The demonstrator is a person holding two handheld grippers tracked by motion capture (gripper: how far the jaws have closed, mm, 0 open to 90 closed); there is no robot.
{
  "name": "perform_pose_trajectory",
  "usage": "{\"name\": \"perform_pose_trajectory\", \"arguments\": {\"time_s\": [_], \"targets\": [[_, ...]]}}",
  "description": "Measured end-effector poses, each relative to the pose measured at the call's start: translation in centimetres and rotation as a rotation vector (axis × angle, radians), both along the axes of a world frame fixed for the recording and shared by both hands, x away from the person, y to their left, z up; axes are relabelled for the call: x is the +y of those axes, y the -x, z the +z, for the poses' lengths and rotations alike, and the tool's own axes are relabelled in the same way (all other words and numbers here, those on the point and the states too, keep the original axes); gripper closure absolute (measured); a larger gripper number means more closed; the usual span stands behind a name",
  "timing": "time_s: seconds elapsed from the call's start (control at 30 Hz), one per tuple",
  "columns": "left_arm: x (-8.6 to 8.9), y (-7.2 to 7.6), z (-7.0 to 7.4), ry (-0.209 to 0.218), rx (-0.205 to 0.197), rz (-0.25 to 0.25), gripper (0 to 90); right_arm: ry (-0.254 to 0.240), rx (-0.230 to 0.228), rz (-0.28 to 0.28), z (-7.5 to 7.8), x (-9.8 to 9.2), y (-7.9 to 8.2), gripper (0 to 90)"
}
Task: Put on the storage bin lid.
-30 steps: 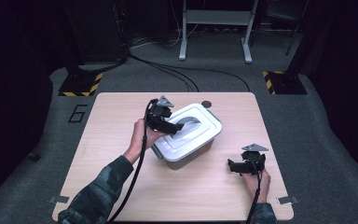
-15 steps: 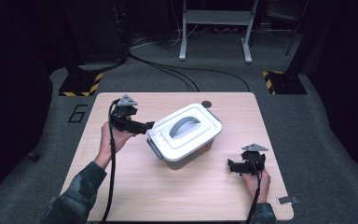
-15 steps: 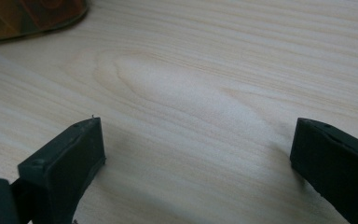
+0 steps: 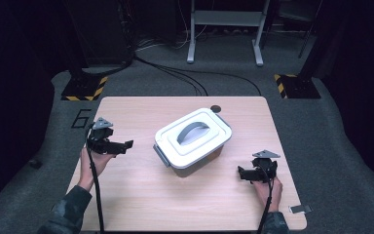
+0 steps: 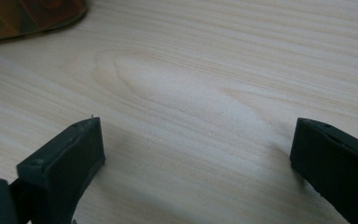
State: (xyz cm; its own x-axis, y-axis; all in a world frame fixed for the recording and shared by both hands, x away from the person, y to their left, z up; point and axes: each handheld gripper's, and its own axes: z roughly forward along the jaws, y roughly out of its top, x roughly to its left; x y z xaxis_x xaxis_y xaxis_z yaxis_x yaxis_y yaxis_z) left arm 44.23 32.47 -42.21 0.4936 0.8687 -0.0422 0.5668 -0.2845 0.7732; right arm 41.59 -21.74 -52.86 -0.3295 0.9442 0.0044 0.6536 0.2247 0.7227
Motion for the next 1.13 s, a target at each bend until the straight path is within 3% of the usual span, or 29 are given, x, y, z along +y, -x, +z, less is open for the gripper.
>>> {"name": "perform_pose_trajectory", "arguments": {"time_s": [0.17,0.37,0.47,0.6,0.63,0.7,1.13], "targets": [[1.7,0.5,-3.4,0.003,0.042,0.052,0.3,0.001,0.000,0.000,0.0,0.0,0.0,1.9],[3.1,1.5,-7.1,-0.031,0.074,0.101,0.2,0.007,0.001,0.006,0.0,-0.1,0.0,1.8],[3.4,1.9,-8.6,-0.056,0.058,0.126,0.1,0.006,0.001,0.005,0.0,0.0,0.0,1.8],[3.6,2.4,-10.1,-0.108,0.063,0.124,0.1,0.007,0.001,0.005,0.0,0.0,0.0,1.8],[3.7,2.4,-10.4,-0.117,0.068,0.118,0.1,0.007,0.001,0.005,0.0,0.0,0.0,1.7],[4.0,2.6,-10.9,-0.071,0.050,0.127,0.1,0.008,0.001,0.005,0.0,0.0,0.0,1.7],[4.1,2.7,-10.9,-0.066,0.052,0.116,0.0,0.001,0.002,-0.006,0.0,0.1,-0.1,1.2]]}}
